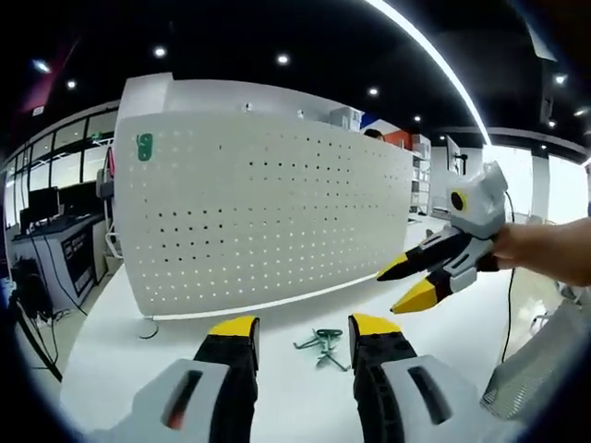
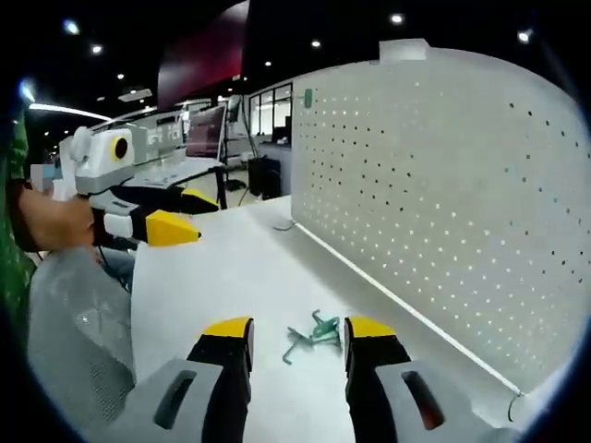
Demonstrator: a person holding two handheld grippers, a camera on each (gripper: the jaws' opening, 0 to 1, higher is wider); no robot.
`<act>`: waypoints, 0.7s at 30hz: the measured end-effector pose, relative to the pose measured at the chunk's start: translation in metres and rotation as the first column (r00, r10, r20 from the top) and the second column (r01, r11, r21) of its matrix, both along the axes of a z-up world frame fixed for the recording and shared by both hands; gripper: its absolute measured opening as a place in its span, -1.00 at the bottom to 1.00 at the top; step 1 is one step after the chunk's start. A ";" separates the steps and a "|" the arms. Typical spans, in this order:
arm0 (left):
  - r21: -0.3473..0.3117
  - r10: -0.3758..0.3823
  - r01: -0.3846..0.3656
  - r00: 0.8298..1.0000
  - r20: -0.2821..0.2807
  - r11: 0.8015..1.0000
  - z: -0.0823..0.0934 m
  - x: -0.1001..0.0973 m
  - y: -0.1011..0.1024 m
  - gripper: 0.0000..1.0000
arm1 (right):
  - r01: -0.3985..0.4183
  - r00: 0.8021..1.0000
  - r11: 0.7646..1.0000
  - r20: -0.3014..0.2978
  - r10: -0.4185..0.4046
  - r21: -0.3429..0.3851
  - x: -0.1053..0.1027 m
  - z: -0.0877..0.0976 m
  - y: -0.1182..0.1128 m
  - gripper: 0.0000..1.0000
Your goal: Insert the hook assembly into the mounting plate slot until the hook locks in place.
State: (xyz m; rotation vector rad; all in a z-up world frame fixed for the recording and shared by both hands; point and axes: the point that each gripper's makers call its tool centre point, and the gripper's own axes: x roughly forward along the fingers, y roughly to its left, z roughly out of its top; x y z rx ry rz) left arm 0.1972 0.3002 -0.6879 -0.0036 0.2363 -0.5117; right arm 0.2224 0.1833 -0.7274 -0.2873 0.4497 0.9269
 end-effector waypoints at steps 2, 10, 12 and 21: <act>0.003 -0.003 0.003 1.000 -0.005 1.000 -0.002 -0.001 -0.001 -0.20 | -0.005 1.000 1.000 -0.016 0.005 -0.006 0.001 -0.006 0.002 -0.21; 0.014 -0.014 0.015 0.999 -0.031 1.000 -0.012 -0.004 -0.004 -0.20 | -0.032 0.997 0.999 -0.068 0.029 -0.041 0.008 -0.034 0.007 -0.23; 0.017 -0.018 0.019 0.999 -0.039 1.000 -0.015 -0.005 -0.005 -0.20 | -0.039 0.996 0.998 -0.078 0.035 -0.052 0.009 -0.039 0.008 -0.23; 0.035 -0.037 0.040 0.997 -0.071 0.999 -0.027 -0.011 -0.010 -0.20 | -0.072 0.992 0.994 -0.113 0.062 -0.084 0.017 -0.062 0.013 -0.30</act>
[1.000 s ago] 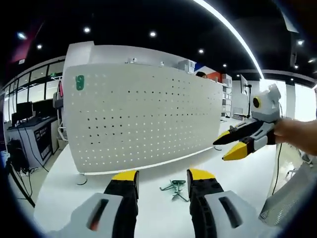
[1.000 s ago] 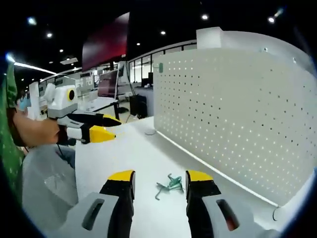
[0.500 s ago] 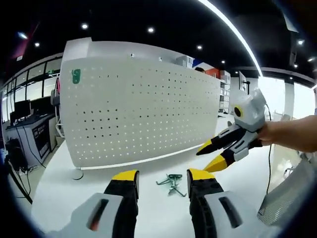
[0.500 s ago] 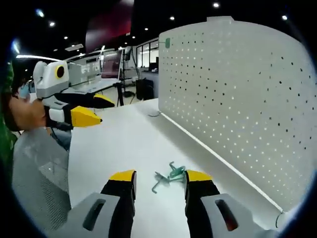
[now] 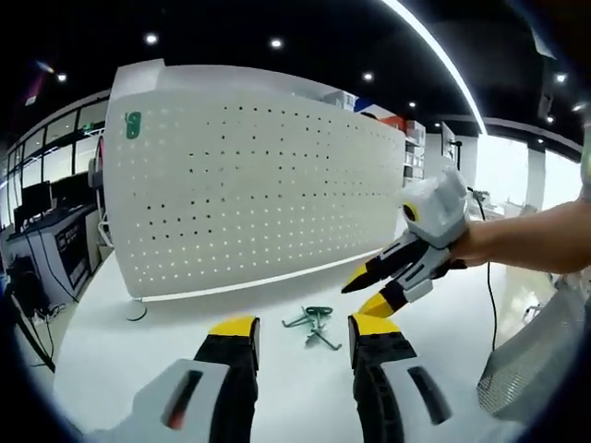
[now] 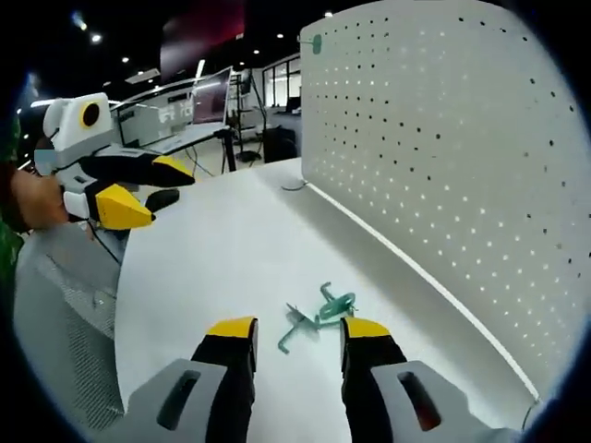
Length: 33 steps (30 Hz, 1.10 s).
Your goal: Insert the hook assembly into the mounting plate slot until the hook locks in place.
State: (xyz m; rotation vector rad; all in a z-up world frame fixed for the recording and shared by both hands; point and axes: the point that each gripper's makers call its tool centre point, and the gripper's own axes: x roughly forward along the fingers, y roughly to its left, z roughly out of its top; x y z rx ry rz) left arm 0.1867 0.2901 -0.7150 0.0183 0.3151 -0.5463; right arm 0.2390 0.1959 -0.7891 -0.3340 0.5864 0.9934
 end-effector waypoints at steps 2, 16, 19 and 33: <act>0.004 -0.001 0.001 1.000 -0.008 1.000 -0.002 -0.001 0.000 -0.20 | -0.008 1.000 1.000 -0.002 0.007 -0.006 0.002 -0.004 0.001 -0.33; 0.046 -0.030 0.034 0.997 -0.070 0.998 -0.019 -0.010 -0.005 -0.20 | -0.020 0.999 0.999 -0.042 0.018 -0.048 0.013 -0.029 -0.005 -0.37; 0.051 -0.037 0.041 0.996 -0.084 0.998 -0.023 -0.012 -0.005 -0.21 | -0.033 0.999 0.997 -0.041 0.030 -0.063 0.012 -0.032 -0.005 -0.39; 0.068 -0.068 0.078 0.987 -0.142 0.995 -0.037 -0.020 -0.010 -0.22 | -0.090 0.995 0.992 -0.042 0.086 -0.084 0.016 -0.041 0.003 -0.54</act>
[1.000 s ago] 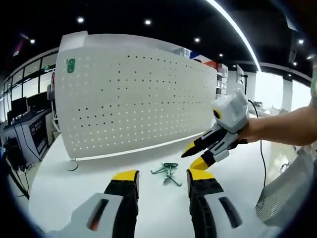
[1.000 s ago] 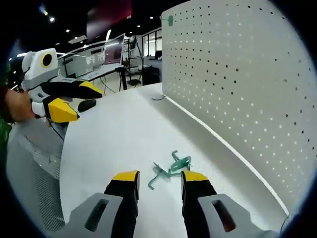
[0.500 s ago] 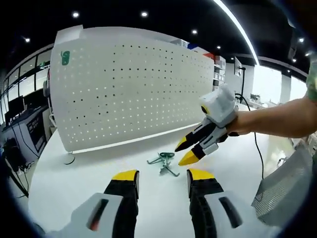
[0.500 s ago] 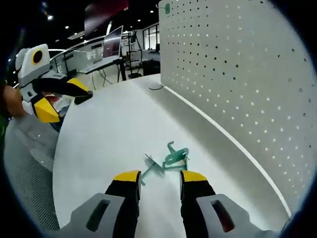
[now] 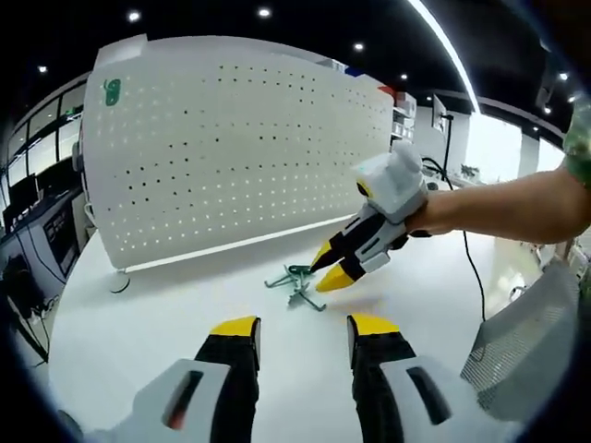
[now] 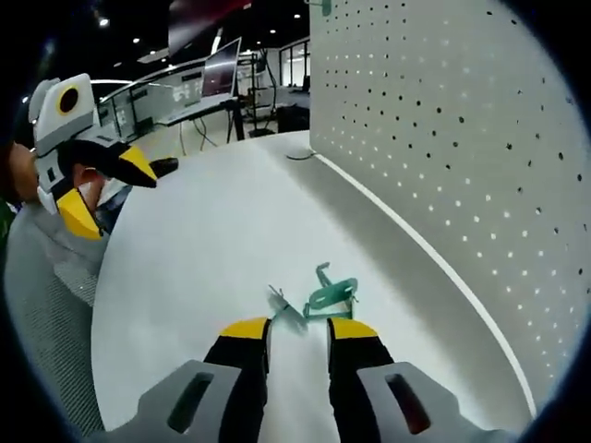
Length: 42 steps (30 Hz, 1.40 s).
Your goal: Insert the hook assembly into the mounting plate slot until the hook locks in place.
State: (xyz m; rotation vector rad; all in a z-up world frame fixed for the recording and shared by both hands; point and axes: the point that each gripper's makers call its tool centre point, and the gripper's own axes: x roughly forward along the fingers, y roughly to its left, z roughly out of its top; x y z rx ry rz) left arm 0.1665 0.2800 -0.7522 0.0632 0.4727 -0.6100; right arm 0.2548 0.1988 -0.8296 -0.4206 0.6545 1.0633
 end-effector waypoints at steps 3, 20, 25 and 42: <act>-0.002 0.000 0.000 1.000 -0.003 1.000 0.000 0.000 0.000 -0.22 | -0.014 1.000 1.000 0.005 0.014 -0.008 0.000 -0.002 0.001 -0.61; -0.013 0.006 -0.007 1.000 -0.022 1.000 -0.004 -0.001 0.003 -0.27 | -0.070 0.997 0.997 0.015 0.070 -0.025 0.002 -0.012 0.009 -0.75; -0.016 0.009 -0.009 1.000 -0.024 1.000 -0.004 0.000 0.003 -0.29 | -0.071 0.997 0.997 -0.005 0.071 -0.027 -0.001 -0.015 0.011 -0.80; -0.019 -0.003 0.003 0.999 -0.033 1.000 -0.007 -0.001 0.000 -0.32 | -0.060 0.998 0.998 0.014 0.061 -0.026 -0.001 -0.015 0.007 -0.93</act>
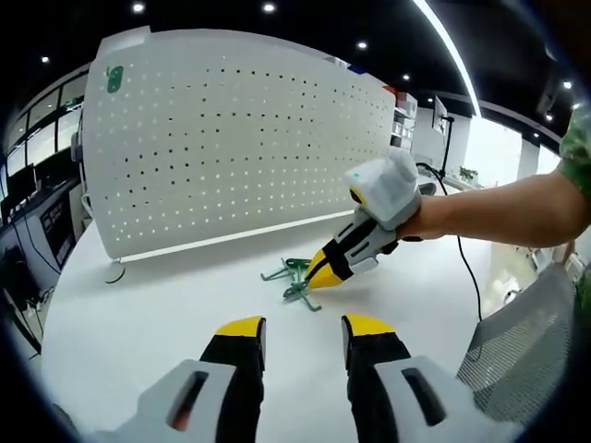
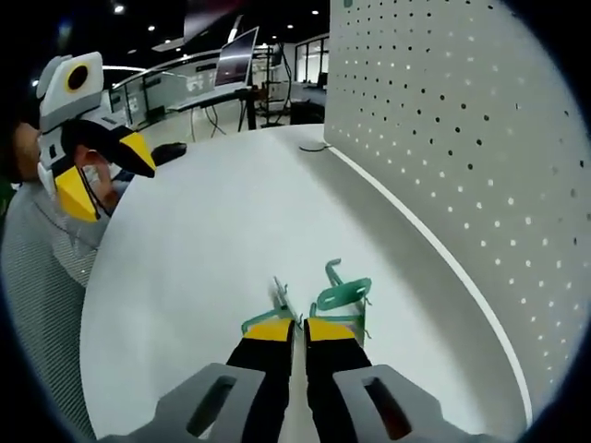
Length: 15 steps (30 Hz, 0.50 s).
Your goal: Insert the hook assembly into the mounting plate slot until the hook locks in place.
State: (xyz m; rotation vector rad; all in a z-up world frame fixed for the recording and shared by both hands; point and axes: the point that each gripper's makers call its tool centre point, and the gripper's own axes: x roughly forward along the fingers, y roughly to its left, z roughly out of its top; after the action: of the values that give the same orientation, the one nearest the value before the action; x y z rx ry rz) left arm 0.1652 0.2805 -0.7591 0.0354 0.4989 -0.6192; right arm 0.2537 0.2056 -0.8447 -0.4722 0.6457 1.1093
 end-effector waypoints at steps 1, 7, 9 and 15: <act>0.000 0.000 0.000 1.000 -0.001 1.000 0.000 0.000 0.000 -0.32 | -0.004 1.000 1.000 0.002 0.004 -0.004 -0.001 -0.001 0.000 -0.93; -0.003 -0.001 0.001 1.000 -0.002 1.000 -0.001 0.001 0.000 -0.33 | -0.012 1.000 1.000 0.005 0.012 -0.001 -0.001 -0.002 0.001 -0.93; -0.002 -0.002 0.002 1.000 -0.004 1.000 -0.001 0.001 0.000 -0.33 | -0.013 1.000 1.000 0.003 0.013 -0.005 -0.001 -0.004 0.002 -0.93; -0.001 0.001 -0.001 1.000 -0.006 1.000 -0.002 0.001 0.000 -0.34 | -0.014 1.000 1.000 0.011 0.014 -0.006 0.000 -0.004 0.001 -0.96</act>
State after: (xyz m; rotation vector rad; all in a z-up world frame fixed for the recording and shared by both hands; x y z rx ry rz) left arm 0.1661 0.2809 -0.7610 0.0327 0.5044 -0.6190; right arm 0.2540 0.2061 -0.8487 -0.4879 0.6376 1.1172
